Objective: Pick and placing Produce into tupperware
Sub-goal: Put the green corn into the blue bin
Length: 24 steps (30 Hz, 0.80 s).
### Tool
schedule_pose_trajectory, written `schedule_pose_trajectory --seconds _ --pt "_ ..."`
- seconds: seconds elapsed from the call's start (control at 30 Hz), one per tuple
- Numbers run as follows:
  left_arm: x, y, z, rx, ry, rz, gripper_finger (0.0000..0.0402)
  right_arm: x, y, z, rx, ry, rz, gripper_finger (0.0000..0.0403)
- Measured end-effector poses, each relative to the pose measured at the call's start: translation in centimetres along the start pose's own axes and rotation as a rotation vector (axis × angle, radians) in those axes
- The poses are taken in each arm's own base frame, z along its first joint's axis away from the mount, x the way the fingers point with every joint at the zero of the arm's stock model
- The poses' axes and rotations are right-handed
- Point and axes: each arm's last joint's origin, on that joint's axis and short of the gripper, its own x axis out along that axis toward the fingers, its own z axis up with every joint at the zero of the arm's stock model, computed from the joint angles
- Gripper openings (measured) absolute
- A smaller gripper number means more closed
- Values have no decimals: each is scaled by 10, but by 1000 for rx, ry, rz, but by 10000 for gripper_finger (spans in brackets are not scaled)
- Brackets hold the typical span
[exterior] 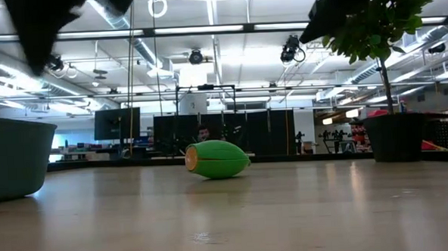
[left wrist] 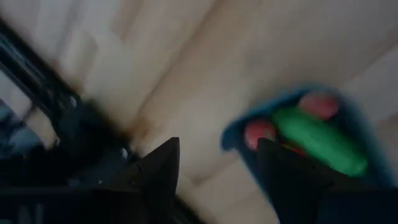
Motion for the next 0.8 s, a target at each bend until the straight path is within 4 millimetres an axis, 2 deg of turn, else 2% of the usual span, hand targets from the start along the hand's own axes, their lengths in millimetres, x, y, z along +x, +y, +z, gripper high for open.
schedule_pose_trajectory --seconds 0.17,0.43,0.6,0.8 --pt "-48 17 17 46 -239 -130 214 22 0 4 -58 1 48 219" --pt "-108 60 39 50 -627 -95 213 76 1 0 -233 62 50 258" --pt "-126 69 44 66 -688 -145 205 105 7 -5 -367 69 115 261" --pt "-129 70 45 155 -703 -126 206 131 14 -4 -453 -24 221 254"
